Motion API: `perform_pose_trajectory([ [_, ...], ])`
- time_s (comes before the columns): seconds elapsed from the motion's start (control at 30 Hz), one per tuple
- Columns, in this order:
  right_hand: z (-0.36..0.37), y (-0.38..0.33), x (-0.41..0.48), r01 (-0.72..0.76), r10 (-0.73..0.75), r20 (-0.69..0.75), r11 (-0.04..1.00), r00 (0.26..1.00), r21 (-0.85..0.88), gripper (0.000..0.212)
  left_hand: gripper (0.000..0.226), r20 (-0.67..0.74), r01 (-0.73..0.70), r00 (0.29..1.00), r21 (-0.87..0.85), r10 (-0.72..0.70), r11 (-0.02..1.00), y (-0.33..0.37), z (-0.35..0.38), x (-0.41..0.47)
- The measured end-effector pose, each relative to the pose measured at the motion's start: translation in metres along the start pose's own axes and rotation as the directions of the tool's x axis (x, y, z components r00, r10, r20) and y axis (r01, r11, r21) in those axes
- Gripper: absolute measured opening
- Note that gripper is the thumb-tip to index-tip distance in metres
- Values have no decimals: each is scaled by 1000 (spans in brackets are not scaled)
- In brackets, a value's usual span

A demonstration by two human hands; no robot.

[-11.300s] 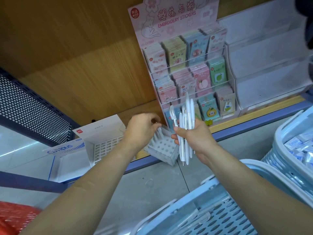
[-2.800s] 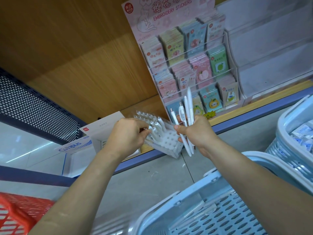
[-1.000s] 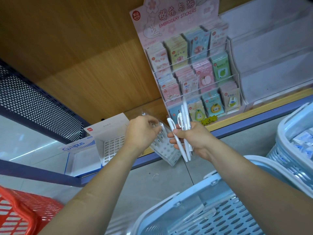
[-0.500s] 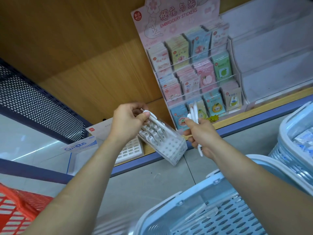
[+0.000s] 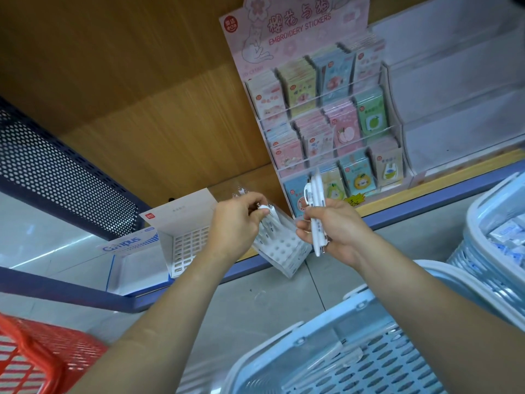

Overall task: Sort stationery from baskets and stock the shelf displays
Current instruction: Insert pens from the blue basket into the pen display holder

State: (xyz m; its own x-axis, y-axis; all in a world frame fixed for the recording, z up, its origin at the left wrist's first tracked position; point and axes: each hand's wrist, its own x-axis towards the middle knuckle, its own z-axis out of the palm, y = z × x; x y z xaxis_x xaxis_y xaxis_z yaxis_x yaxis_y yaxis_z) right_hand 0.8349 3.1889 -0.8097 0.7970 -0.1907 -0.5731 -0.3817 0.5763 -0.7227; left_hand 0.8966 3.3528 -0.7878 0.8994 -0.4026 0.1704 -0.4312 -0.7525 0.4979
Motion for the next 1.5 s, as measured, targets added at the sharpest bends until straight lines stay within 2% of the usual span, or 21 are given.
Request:
perform_pose_trajectory([
  [0.1, 0, 1, -1, -9, 11, 51, 999, 999, -39, 15, 5, -9, -61, 998, 37, 62, 997, -3, 2, 1],
  [0.2, -1, 0, -2, -15, 18, 31, 994, 999, -104, 14, 14, 33, -133, 991, 90, 130, 987, -8, 7, 0],
  [0.43, -3, 1, 5, -6, 2, -39, 994, 999, -109, 22, 15, 125, -139, 985, 159, 120, 977, 3, 4, 5],
  [0.6, -5, 4, 7, 25, -28, -28, 993, 999, -118, 23, 22, 106, -109, 990, 183, 90, 977, 8, 9, 5],
  [0.8, -6, 4, 7, 50, -51, -13, 997, 999, -62, 19, 12, 78, -168, 985, 175, 157, 970, 1, 16, 8],
  [0.93, -6, 4, 6, 63, -63, -4, 997, 998, -48, 17, 12, 71, -146, 988, 159, 137, 976, -5, 17, 10],
  [1.27, -6, 4, 3, 79, -78, 25, 996, 997, -40, 16, 22, 74, -245, 969, 192, 235, 950, 0, 23, 5],
  [1.37, -5, 4, 2, 84, -83, 23, 996, 996, -41, 14, 17, 59, -271, 963, 225, 264, 936, -1, 26, 7],
  [1.5, -5, 3, 2, 92, -91, 28, 995, 995, -32, 10, 17, -47, -181, 980, 191, 193, 965, -6, 30, 12],
])
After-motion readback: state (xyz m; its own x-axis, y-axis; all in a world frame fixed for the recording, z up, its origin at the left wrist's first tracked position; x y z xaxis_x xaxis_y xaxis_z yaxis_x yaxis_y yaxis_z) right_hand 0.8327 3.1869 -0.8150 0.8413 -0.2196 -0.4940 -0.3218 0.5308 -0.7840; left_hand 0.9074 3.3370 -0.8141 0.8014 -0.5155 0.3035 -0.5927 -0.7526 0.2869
